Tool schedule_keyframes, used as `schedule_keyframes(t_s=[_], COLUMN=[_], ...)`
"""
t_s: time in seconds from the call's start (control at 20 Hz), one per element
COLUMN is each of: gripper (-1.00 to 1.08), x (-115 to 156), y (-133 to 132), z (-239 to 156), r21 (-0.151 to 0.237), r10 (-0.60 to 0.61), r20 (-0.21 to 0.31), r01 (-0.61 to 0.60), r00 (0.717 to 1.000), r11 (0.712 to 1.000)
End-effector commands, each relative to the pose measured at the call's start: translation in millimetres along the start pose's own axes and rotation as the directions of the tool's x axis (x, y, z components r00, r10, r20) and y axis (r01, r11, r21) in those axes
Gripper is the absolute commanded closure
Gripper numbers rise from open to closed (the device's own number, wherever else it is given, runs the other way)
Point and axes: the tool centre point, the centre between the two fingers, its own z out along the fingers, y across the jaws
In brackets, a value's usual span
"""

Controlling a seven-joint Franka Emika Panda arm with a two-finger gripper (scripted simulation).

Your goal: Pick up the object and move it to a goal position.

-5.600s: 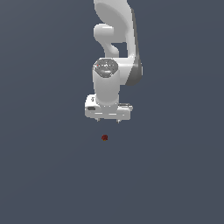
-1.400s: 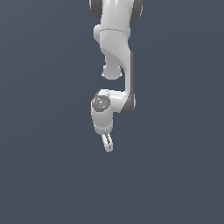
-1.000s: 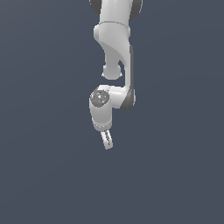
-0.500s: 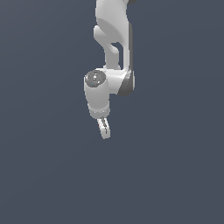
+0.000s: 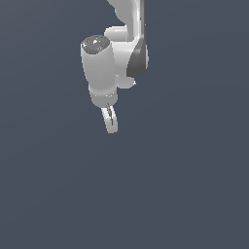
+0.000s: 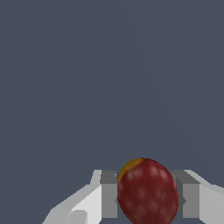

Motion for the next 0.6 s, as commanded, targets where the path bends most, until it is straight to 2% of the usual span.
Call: schedule_keyframes(t_s=[0.0, 0.55], gripper=[1.08, 1.08], x=[1.5, 8.2], y=[9.4, 46.9], z=[-27.6, -149.8], r21=[0.000, -0.001], r10=[0.001, 0.002], r20=[-0.001, -0.004], r01=[-0.001, -0.002], r00=[1.000, 1.000], r11=[1.000, 1.000])
